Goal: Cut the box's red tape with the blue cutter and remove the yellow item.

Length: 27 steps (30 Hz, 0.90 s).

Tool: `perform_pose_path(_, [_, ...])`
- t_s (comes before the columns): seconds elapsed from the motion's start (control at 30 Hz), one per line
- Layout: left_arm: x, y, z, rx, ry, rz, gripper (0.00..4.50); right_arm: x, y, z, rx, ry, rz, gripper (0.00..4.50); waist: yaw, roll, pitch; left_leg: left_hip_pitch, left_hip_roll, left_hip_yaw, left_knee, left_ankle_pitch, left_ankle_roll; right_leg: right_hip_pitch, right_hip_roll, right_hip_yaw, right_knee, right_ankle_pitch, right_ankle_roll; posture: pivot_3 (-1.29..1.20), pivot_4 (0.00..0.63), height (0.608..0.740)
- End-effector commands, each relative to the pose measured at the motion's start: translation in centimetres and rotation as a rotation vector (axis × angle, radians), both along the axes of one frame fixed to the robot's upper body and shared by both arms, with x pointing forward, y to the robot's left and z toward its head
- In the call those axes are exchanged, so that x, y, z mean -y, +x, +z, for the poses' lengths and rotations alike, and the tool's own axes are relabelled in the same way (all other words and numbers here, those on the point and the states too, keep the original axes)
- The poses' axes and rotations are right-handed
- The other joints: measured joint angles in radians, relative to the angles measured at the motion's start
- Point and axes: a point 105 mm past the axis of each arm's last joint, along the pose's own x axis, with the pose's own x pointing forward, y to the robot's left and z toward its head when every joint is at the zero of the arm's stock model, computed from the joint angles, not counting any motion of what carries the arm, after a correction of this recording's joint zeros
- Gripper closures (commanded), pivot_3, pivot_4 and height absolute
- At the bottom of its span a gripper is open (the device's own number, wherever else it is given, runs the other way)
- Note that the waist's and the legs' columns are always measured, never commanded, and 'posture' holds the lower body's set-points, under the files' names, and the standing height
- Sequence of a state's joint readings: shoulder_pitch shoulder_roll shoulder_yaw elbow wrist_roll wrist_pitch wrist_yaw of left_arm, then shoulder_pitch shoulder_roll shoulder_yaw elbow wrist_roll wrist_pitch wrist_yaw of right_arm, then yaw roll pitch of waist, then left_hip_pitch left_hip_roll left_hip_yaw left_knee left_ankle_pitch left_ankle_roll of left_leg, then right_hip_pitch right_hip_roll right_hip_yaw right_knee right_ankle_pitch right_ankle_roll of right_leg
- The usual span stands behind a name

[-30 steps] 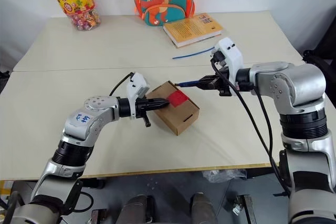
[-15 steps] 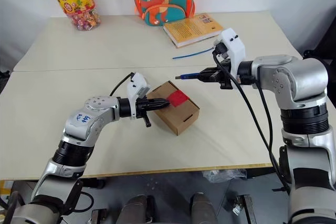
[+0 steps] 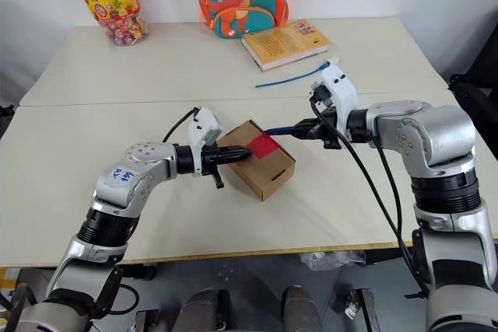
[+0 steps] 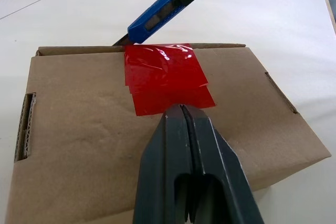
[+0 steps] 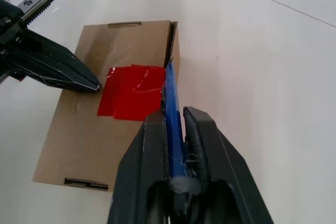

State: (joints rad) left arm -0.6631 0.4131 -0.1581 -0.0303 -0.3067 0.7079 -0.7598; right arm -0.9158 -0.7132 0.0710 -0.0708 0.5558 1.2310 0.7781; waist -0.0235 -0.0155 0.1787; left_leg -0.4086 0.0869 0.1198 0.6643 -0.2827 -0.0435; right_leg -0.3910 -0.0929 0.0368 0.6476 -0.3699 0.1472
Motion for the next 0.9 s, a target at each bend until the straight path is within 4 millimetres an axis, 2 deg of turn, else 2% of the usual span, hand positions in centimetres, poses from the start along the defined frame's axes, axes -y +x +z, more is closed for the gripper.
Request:
perform_pose_path(0.03, [0.1, -0.3, -1.6, -0.062, 0.035, -0.007, 4.5, 0.0, 0.0, 1.7, 0.068, 0.002, 0.011, 4.34, 0.0, 0.0, 0.0, 0.0, 0.0, 0.0, 0.0, 0.0, 0.0, 0.0, 0.0, 0.0, 0.0, 0.0, 0.0, 0.0, 0.15, 0.74])
perform_pose_path(0.23, [0.2, -0.4, -1.7, -0.065, 0.032, -0.008, 4.5, -0.4, 0.0, 3.6, 0.103, 0.034, 0.03, 4.34, 0.0, 0.0, 0.0, 0.0, 0.0, 0.0, 0.0, 0.0, 0.0, 0.0, 0.0, 0.0, 0.0, 0.0, 0.0, 0.0, 0.15, 0.74])
perform_pose_path(0.33, [0.2, -0.4, -1.7, -0.067, 0.032, -0.008, 4.5, -0.6, -0.2, 3.8, 0.1, 0.039, 0.039, 4.34, 0.0, 0.0, 0.0, 0.0, 0.0, 0.0, 0.0, 0.0, 0.0, 0.0, 0.0, 0.0, 0.0, 0.0, 0.0, 0.0, 0.15, 0.74])
perform_pose_path(0.67, [0.1, -0.4, -1.7, -0.067, 0.038, -0.01, 4.5, -0.3, -0.2, 1.4, 0.065, -0.005, 0.025, 4.34, 0.0, 0.0, 0.0, 0.0, 0.0, 0.0, 0.0, 0.0, 0.0, 0.0, 0.0, 0.0, 0.0, 0.0, 0.0, 0.0, 0.15, 0.74])
perform_pose_path(0.9, [0.1, -0.4, -1.7, -0.067, 0.045, -0.011, 4.5, -0.4, -0.8, 0.9, 0.03, -0.017, 0.047, 4.34, 0.0, 0.0, 0.0, 0.0, 0.0, 0.0, 0.0, 0.0, 0.0, 0.0, 0.0, 0.0, 0.0, 0.0, 0.0, 0.0, 0.15, 0.74])
